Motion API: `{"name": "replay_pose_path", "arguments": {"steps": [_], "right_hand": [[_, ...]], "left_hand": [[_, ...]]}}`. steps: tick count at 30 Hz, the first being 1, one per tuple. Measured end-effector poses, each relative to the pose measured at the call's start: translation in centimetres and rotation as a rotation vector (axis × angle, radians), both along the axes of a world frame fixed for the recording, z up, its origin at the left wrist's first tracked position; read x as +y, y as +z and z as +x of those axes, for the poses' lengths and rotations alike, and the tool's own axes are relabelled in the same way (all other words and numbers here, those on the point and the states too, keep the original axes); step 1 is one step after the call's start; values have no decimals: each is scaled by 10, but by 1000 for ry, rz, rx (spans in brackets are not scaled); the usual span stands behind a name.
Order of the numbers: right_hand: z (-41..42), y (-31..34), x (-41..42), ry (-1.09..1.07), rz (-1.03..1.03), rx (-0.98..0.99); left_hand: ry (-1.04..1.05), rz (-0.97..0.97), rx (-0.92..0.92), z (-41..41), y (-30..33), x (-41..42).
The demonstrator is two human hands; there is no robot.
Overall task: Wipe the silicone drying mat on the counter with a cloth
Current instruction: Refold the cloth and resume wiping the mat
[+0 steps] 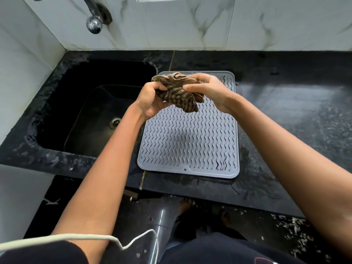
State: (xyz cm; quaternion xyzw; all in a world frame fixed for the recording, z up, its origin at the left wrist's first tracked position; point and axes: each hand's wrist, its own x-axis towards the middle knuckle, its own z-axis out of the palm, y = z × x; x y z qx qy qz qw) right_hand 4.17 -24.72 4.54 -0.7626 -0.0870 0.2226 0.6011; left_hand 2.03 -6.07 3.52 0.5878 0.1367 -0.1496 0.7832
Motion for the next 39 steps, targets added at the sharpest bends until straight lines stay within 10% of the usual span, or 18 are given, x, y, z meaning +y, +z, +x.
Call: {"name": "replay_pose_path", "arguments": {"steps": [6,13,27,32,39], "right_hand": [[10,22,13,-24,-56,-163],[24,49,24,4,-163,-429],[46,76,7,22,51,-108],[39,78,14,164,-260,-319],[40,101,26,-8,-120,-539]], "left_hand": [[-89,-195,-42,-5,3,14],[-296,329,-131,-4,11,19],[-43,346,-266,1,32,17],[93,338,-394,10,49,2],[-96,562,-400,8,49,12]]}}
